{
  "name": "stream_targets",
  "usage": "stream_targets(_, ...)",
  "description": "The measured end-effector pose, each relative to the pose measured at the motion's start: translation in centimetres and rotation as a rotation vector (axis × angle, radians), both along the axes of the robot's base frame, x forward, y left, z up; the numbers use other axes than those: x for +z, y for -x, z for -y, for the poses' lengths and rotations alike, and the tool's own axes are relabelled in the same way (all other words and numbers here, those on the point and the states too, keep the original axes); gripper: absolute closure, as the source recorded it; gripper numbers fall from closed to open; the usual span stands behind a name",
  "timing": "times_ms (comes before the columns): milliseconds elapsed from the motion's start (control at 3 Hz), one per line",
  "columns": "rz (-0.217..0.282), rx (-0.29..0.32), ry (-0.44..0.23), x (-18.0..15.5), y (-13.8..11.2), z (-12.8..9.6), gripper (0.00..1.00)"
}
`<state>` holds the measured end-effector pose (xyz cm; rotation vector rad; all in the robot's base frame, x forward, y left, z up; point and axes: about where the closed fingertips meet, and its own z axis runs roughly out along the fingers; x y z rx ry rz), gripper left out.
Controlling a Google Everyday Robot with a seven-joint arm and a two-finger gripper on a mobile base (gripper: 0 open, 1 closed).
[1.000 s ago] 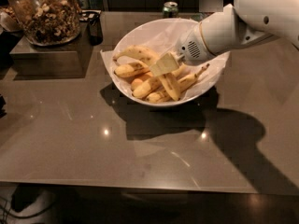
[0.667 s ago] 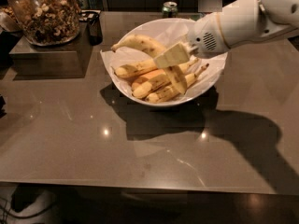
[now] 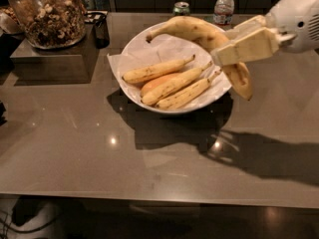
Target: Pick banana from white bowl
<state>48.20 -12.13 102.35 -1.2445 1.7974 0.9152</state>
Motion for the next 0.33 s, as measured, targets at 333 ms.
stream_targets(333, -0.003, 0.001, -0.001, 0.02, 0.21, 0.14, 1.0)
